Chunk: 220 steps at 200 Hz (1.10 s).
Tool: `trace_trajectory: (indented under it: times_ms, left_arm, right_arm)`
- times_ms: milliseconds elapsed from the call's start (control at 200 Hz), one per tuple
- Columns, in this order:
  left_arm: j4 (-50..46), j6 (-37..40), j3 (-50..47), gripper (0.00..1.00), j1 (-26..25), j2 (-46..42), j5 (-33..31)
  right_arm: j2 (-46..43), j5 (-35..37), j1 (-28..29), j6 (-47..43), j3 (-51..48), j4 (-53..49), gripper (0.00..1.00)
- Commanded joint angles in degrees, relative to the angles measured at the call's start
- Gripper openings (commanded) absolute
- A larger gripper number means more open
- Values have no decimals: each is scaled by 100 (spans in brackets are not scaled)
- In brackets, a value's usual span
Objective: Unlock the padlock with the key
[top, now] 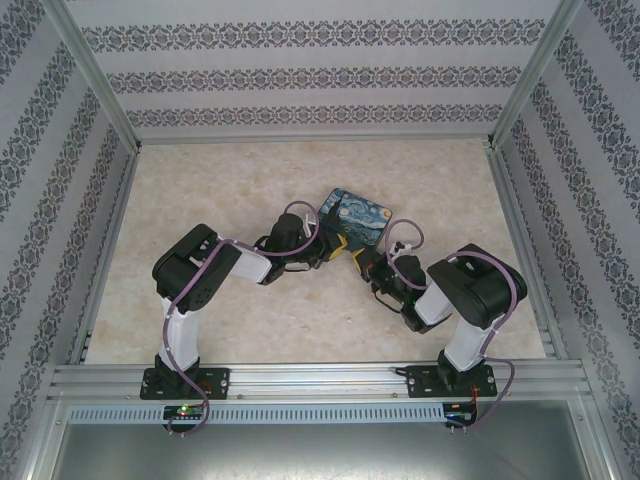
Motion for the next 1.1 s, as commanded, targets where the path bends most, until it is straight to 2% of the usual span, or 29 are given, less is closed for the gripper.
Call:
trace_trajectory:
  times_ms: [0, 600, 1094]
  left_arm:
    - [430, -32, 0, 0, -69, 9, 85]
    - [586, -113, -46, 0, -107, -17, 45]
    - [1114, -626, 100, 0, -555, 204, -239]
  right_arm:
    - [62, 106, 69, 39, 115, 135, 0]
    - [224, 188, -29, 175, 370, 135, 0]
    - [2, 713, 197, 454, 411, 134, 0]
